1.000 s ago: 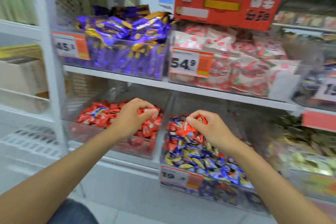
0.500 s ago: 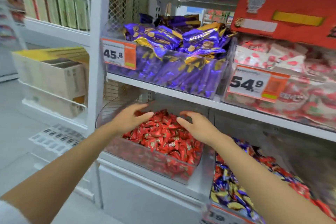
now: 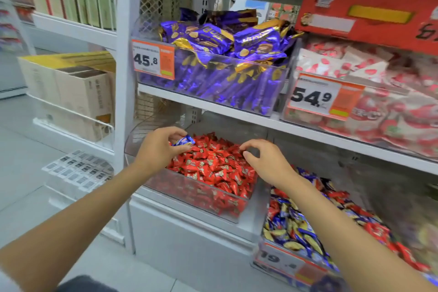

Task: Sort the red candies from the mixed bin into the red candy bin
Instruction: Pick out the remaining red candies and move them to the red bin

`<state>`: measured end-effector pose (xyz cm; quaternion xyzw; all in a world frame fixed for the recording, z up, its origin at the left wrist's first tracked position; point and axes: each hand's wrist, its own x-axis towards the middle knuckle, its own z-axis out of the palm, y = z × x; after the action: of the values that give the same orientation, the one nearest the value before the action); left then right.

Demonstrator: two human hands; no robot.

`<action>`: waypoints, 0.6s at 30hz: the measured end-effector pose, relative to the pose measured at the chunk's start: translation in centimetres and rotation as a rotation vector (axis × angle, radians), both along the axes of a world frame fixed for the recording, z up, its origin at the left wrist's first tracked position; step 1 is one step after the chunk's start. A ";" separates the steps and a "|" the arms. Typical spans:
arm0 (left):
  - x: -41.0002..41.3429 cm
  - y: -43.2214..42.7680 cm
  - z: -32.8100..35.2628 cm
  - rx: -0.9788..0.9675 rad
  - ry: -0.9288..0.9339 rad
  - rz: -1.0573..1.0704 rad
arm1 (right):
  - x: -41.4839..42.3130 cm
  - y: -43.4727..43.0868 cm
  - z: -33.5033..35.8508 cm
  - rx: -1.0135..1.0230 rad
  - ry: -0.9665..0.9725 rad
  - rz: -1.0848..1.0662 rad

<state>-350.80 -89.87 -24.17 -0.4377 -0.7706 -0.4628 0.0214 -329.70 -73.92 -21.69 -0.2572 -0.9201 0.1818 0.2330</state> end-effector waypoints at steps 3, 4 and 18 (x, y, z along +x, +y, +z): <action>4.2 1.4 1.6 0.009 0.014 -0.116 | 4.2 -0.1 0.2 0.046 0.053 -0.094; 6.0 2.1 2.1 0.019 0.013 -0.165 | 6.2 0.1 0.2 0.040 0.047 -0.137; 21.3 5.1 1.3 -0.138 0.258 -0.323 | 22.0 0.3 -0.2 -0.163 0.136 -0.244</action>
<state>-329.54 -84.76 -22.90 -0.6115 -0.7113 -0.3464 0.0155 -307.73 -73.58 -21.88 -0.3722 -0.8462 0.2432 0.2936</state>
